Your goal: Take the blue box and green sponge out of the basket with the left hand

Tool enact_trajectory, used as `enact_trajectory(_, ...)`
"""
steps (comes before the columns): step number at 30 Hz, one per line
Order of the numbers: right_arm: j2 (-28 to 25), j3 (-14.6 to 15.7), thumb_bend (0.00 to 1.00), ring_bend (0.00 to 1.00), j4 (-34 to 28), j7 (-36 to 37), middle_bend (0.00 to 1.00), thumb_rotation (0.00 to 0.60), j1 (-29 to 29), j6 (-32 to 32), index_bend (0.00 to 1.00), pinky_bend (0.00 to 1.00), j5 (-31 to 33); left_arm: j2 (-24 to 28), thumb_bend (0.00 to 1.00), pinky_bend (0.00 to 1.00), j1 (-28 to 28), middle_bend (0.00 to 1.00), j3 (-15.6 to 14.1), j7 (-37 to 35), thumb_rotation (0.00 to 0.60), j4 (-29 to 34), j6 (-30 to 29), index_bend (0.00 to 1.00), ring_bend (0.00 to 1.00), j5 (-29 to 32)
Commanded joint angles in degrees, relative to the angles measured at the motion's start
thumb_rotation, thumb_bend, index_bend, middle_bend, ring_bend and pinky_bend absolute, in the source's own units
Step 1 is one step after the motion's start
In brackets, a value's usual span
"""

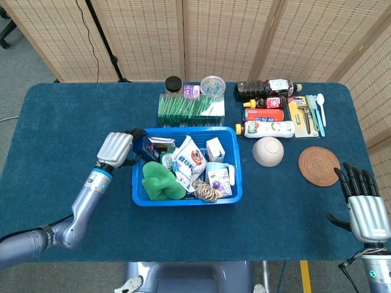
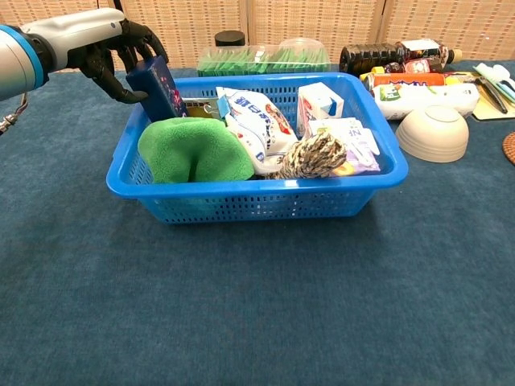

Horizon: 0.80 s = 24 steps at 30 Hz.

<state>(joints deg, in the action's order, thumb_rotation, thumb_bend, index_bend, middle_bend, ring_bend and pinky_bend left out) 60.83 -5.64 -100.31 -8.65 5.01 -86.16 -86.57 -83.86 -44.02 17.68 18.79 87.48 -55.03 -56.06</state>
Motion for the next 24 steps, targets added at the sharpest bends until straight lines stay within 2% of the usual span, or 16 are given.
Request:
enact_trajectory(1,-0.05,0.01,0.0,0.0,-0.03,0.08,0.0,0.6,-0.01,-0.02,0.0,0.0,0.04,-0.35,0.39,0.58,-0.2,0.43,-0.05,0.4,0.6,0.14,-1.0,0.43,0.45,0.37)
enact_trajectory(9,-0.07,0.03,0.0,0.0,-0.15,0.08,0.0,0.6,0.04,-0.02,0.0,0.0,0.22,1.41,0.41,0.58,0.71,0.44,0.57,-1.76,0.6,2.82,-4.79,0.45,0.46,-2.21)
enact_trajectory(18,0.01,0.21,0.0,0.0,-0.4,-0.29,0.0,0.6,-0.02,-0.18,0.0,0.0,0.1,9.81,0.41,0.58,4.76,0.44,4.04,-8.4,0.6,10.73,-12.19,0.45,0.46,-8.16)
enact_trajectory(24,0.11,0.42,0.0,0.0,-0.64,-0.69,0.0,0.6,-0.08,-0.3,0.0,0.0,-0.15,14.25,0.41,0.58,7.59,0.44,5.86,-15.02,0.6,8.93,-13.27,0.45,0.46,-7.21)
